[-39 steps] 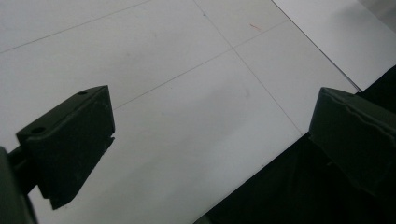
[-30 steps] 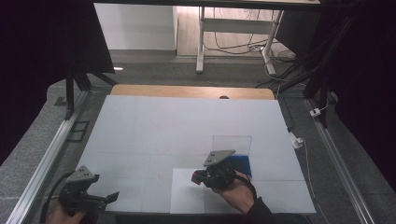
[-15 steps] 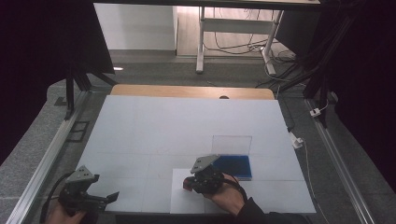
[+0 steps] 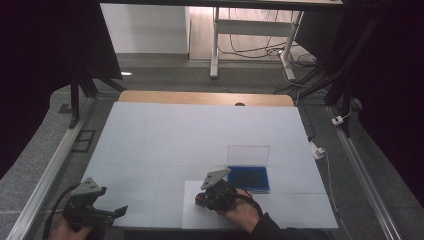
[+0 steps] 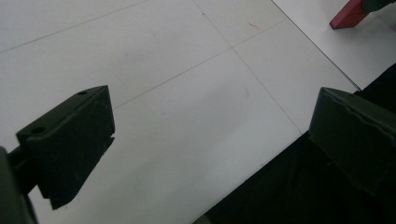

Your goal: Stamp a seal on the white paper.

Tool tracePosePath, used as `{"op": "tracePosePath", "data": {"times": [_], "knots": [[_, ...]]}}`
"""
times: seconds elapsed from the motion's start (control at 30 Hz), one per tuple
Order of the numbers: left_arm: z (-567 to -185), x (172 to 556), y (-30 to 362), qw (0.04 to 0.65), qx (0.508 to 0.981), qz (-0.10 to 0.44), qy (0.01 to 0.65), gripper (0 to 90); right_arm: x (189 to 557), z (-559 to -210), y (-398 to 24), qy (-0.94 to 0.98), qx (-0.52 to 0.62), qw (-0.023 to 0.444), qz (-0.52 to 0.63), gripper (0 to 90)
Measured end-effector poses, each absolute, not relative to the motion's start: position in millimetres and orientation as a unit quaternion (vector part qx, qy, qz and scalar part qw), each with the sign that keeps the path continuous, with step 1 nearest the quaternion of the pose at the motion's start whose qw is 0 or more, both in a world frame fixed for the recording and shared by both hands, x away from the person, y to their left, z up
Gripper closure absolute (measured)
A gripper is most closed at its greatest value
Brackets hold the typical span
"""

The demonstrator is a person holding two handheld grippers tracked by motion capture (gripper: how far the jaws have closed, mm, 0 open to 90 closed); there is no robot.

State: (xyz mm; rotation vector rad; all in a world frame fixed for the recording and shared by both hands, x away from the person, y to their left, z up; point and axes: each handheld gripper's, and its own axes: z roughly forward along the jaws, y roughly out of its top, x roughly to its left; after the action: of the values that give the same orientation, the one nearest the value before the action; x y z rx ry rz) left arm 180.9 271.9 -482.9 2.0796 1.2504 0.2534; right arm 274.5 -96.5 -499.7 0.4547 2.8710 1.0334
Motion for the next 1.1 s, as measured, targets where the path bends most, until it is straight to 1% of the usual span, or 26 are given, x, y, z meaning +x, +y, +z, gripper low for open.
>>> {"op": "tracePosePath", "data": {"times": [0.1,0.33,0.47,0.7,0.87,1.1], "knots": [[-483,181,272,0.343,0.801,0.096,0.482,0.9,273,-500,-96,0.929,0.147,0.032,0.337,81.1],[-483,182,272,0.343,0.800,0.095,0.482,0.9,264,-500,-94,0.933,0.134,0.065,0.327,81.2],[-483,182,272,0.343,0.800,0.094,0.483,0.9,261,-500,-92,0.934,0.127,0.073,0.327,81.2],[-483,182,273,0.343,0.800,0.093,0.484,0.9,273,-503,-99,0.924,0.157,0.025,0.347,81.3],[-483,182,273,0.343,0.799,0.093,0.484,0.9,276,-504,-101,0.921,0.165,0.014,0.353,81.3],[-483,182,273,0.343,0.799,0.092,0.485,0.9,265,-502,-95,0.930,0.134,0.059,0.338,81.3]]}}
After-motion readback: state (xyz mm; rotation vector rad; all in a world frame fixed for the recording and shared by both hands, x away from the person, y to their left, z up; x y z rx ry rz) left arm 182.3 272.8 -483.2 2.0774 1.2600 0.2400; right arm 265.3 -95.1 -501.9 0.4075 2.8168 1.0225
